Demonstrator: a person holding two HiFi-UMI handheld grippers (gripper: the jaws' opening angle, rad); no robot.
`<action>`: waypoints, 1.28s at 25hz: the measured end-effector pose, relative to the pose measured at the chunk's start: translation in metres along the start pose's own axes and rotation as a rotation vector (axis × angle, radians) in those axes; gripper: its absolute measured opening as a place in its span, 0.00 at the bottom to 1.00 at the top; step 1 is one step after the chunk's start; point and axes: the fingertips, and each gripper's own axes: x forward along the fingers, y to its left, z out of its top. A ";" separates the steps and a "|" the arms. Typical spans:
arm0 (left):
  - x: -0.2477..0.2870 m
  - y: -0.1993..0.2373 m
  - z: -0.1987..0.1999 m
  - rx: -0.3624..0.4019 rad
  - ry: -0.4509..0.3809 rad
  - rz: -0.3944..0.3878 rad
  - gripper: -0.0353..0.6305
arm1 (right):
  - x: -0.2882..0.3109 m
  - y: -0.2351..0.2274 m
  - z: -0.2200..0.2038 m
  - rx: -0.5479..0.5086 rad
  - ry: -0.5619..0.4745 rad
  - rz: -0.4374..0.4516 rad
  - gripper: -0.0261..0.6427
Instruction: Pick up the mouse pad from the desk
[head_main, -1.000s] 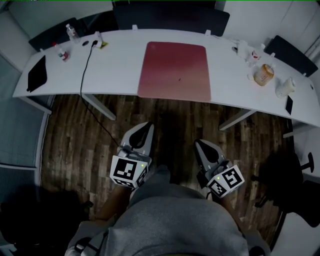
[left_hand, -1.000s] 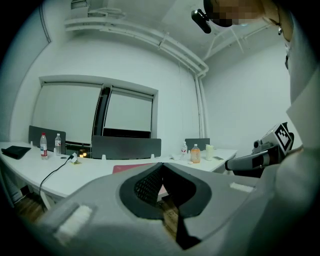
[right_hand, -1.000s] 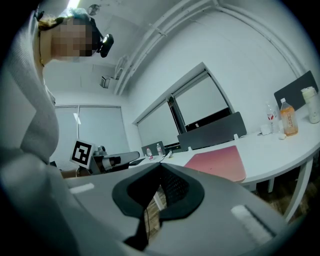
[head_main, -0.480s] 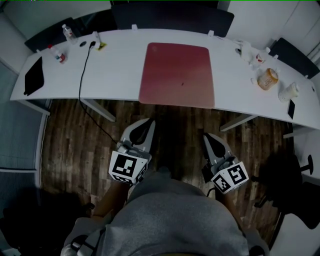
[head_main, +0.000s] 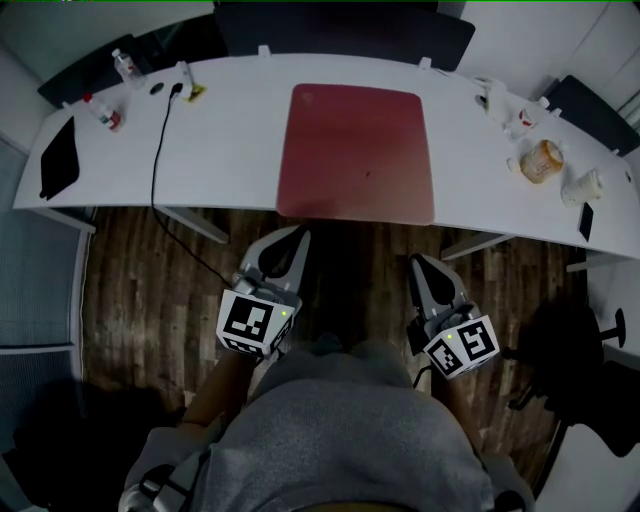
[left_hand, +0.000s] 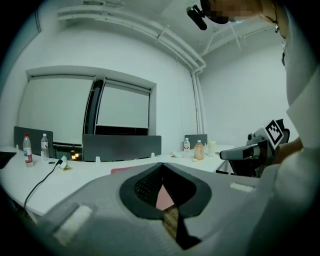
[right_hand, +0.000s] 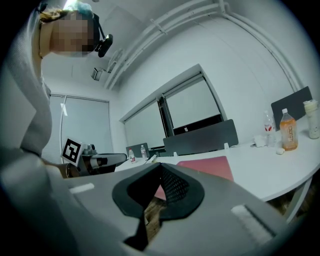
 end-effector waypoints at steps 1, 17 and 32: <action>0.002 0.000 0.000 0.002 0.000 -0.004 0.05 | 0.001 -0.001 -0.002 0.004 0.004 -0.002 0.04; 0.045 0.005 -0.077 0.247 0.254 -0.033 0.24 | 0.039 -0.062 -0.072 -0.305 0.348 0.102 0.16; 0.108 0.016 -0.184 0.706 0.569 -0.121 0.42 | 0.098 -0.112 -0.174 -0.987 0.645 0.233 0.35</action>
